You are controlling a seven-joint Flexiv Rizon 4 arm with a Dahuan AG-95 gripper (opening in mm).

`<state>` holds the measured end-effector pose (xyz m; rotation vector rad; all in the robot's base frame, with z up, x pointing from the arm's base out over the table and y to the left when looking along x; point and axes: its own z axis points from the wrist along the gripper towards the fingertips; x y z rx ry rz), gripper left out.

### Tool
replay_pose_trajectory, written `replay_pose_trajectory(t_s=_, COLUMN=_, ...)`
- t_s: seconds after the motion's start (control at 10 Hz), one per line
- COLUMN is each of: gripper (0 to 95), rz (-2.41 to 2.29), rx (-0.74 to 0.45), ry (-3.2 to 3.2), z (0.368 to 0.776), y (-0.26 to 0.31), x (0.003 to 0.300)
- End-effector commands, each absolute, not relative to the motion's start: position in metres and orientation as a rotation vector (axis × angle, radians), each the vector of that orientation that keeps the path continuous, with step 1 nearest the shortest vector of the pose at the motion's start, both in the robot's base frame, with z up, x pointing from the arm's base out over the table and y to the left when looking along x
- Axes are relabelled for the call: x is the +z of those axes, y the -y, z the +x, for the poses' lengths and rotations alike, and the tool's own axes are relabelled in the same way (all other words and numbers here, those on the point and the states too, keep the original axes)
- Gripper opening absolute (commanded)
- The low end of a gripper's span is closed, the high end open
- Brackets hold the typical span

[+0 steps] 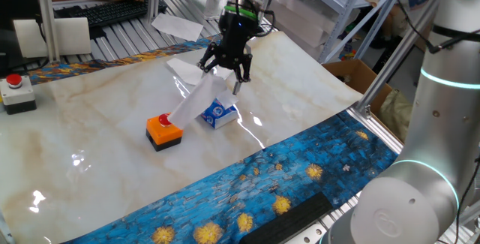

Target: Pull out a napkin

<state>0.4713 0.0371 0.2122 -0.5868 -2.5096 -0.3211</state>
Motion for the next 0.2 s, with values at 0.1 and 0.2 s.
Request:
replay_pose_trajectory(t_s=0.1, gripper=57.0, rz=-0.197, rx=0.194, ry=2.702, z=0.4692, y=-0.0369, x=0.2126)
replay_pose_trajectory(t_s=0.2, gripper=57.0, rz=-0.197, rx=0.191, ry=2.701, z=0.4692, y=-0.0369, x=0.2126)
